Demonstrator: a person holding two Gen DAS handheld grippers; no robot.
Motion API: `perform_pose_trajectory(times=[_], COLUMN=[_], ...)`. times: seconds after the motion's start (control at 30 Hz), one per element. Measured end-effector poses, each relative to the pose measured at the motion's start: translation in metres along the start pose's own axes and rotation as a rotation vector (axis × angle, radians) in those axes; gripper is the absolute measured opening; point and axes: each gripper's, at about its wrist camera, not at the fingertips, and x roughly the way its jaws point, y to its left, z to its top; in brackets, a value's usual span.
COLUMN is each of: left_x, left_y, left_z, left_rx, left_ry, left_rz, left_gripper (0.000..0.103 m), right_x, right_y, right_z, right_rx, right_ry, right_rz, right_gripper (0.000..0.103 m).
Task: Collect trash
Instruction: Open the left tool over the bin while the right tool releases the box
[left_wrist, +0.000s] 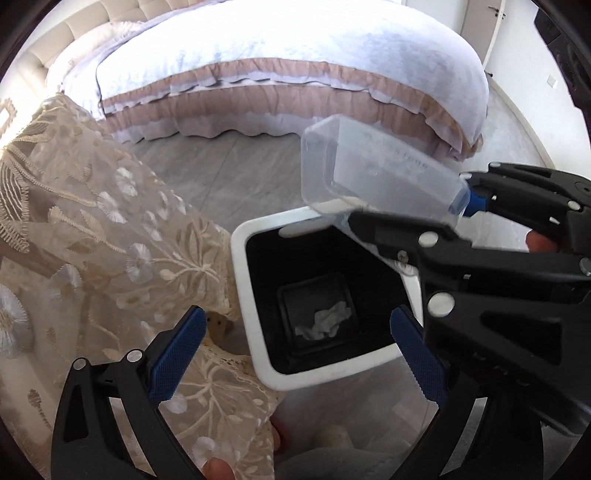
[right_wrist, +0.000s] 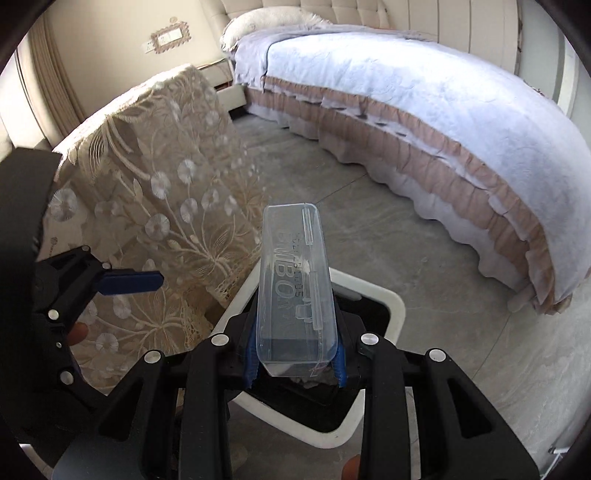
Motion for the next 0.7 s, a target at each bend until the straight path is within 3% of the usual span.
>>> perform_pose_trajectory(times=[0.07, 0.1, 0.33, 0.7], left_x=[0.003, 0.004, -0.011, -0.066], left_y=[0.0, -0.002, -0.008, -0.014], left_z=[-0.001, -0.001, -0.001, -0.003], left_rx=[0.017, 0.027, 0.043, 0.022], left_ry=[0.012, 0.011, -0.035, -0.161], left_rz=[0.005, 0.016, 0.0, -0.031], left_gripper=[0.098, 0.098, 0.098, 0.098], right_x=[0.005, 0.005, -0.007, -0.059], right_y=[0.001, -0.003, -0.017, -0.002], right_z=[-0.001, 0.001, 0.005, 0.02], right_rx=[0.0, 0.024, 0.099, 0.064], right_ry=[0.022, 0.013, -0.01, -0.159], right_rz=[0.009, 0.003, 0.019, -0.02], right_gripper=[0.084, 0.099, 0.099, 0.099])
